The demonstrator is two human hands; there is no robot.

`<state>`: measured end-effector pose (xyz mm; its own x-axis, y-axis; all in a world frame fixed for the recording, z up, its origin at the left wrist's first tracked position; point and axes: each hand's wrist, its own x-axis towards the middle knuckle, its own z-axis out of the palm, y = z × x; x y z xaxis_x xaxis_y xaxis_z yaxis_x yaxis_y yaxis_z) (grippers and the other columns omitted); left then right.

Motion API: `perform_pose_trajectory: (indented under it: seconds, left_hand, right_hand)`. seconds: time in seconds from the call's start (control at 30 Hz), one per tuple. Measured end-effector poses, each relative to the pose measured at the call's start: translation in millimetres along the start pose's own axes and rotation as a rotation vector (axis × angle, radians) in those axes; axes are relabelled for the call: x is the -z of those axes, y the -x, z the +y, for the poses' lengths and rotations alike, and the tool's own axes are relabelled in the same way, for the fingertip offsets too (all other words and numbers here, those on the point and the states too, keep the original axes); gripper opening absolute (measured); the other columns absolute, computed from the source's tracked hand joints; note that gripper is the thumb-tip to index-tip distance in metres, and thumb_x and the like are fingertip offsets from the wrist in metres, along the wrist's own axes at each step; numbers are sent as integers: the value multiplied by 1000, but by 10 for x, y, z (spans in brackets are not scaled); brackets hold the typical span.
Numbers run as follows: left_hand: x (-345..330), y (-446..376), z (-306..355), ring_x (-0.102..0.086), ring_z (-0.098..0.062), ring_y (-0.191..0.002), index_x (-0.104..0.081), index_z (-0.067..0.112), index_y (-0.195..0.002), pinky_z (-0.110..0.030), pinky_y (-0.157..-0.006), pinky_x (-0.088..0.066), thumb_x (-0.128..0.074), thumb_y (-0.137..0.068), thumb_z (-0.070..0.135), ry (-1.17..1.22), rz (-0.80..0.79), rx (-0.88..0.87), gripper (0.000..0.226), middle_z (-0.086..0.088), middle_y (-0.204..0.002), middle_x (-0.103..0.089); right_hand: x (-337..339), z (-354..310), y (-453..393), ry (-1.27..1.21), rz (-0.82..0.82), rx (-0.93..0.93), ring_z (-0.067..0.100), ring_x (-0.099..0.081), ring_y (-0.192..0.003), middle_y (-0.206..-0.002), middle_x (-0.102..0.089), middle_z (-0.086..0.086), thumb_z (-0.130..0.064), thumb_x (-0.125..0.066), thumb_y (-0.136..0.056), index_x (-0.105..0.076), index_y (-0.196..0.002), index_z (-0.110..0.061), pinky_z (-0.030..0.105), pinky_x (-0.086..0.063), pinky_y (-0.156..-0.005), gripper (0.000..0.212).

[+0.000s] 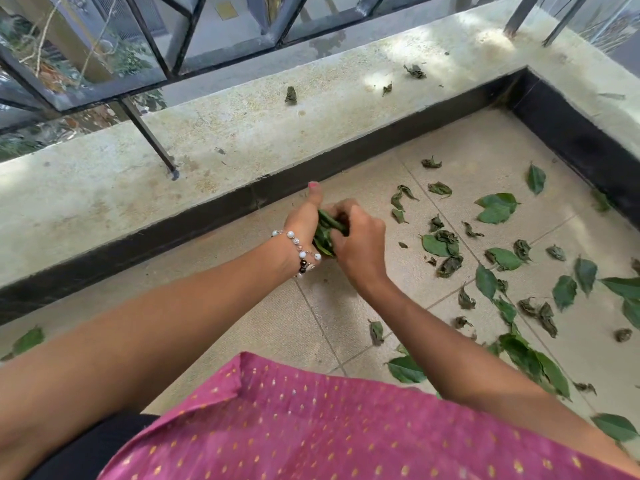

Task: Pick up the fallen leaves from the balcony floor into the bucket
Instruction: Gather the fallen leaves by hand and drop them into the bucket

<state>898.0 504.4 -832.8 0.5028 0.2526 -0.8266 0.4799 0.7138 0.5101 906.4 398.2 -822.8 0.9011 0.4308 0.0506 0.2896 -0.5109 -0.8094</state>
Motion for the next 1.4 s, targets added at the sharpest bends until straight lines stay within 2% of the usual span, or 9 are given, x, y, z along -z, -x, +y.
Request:
perform_pose_trajectory:
  seconds: [0.17,0.3,0.37,0.53,0.73,0.87,1.1,1.27,1.4]
  left_hand:
    - [136,-51,14,-72,-27,-79,-68,10,-87,-41,-78,-59,-69,-79,58,-137,141,-143,49,-13,-93,-73]
    - [261,-27,97,-51,-17,-40,-60,2,-74,-23,-42,-49,-59,-96,37,-63,172,-188,41,-10,-61,-59]
    - [278,-9,71,-42,-12,-34,-59,2,-74,-17,-35,-39,-55,-98,38,-64,155,-181,44,-6,-58,-51]
    - [268,-24,33,-38,-10,-32,-57,4,-74,-13,-33,-31,-50,-98,46,-74,160,-166,49,-3,-57,-46]
    - [225,11,6,-36,-9,-32,-56,6,-71,-12,-33,-28,-49,-97,48,-118,143,-146,50,-3,-57,-44]
    - [151,73,-66,-40,-10,-39,-59,4,-73,-13,-32,-30,-53,-97,44,-267,101,-147,46,-3,-58,-48]
    - [-132,260,-325,-55,-21,-42,-63,-2,-87,-17,-34,-35,-54,-97,42,-375,-40,-71,46,-17,-67,-65]
    - [-367,292,-377,-51,-19,-40,-59,7,-77,-21,-40,-39,-52,-93,56,-192,-75,-51,52,-8,-56,-57]
    - [-413,334,-422,-49,-17,-39,-56,6,-72,-21,-40,-42,-61,-90,51,-186,-113,-59,49,-6,-52,-53]
  right_hand:
    - [78,11,-70,145,-334,250,14,-54,-105,-118,-67,3,-13,-65,-87,-71,-111,-10,32,-44,-96,25]
    - [246,107,-299,-96,-404,-20,14,-53,-114,-124,-59,5,-18,-56,-96,-68,-115,-10,26,-46,-97,24]
    - [240,250,-385,238,-313,35,26,-43,-127,-136,-52,10,-16,-51,-98,-59,-129,-16,38,-36,-109,32]
    - [158,578,-306,842,-713,215,36,-4,-147,-162,0,5,-29,-42,-101,-14,-153,-29,49,-15,-119,59]
    - [448,787,-41,904,-644,416,23,-20,-144,-158,-19,3,-26,-41,-104,-28,-151,-22,36,-23,-115,49]
    - [497,801,153,781,-414,341,23,-55,-104,-118,-61,9,-15,-54,-94,-64,-122,-11,35,-49,-88,30]
    - [611,441,87,-418,-23,-291,17,-72,-85,-91,-75,3,4,-74,-77,-75,-96,-13,39,-58,-86,26]
    - [547,222,327,-123,-10,-91,-8,-65,-76,-97,-71,-2,-4,-70,-84,-71,-115,-15,10,-52,-73,33]
    - [707,326,434,145,-214,52,16,-45,-129,-133,-57,6,-14,-56,-96,-61,-130,-16,26,-31,-108,34]
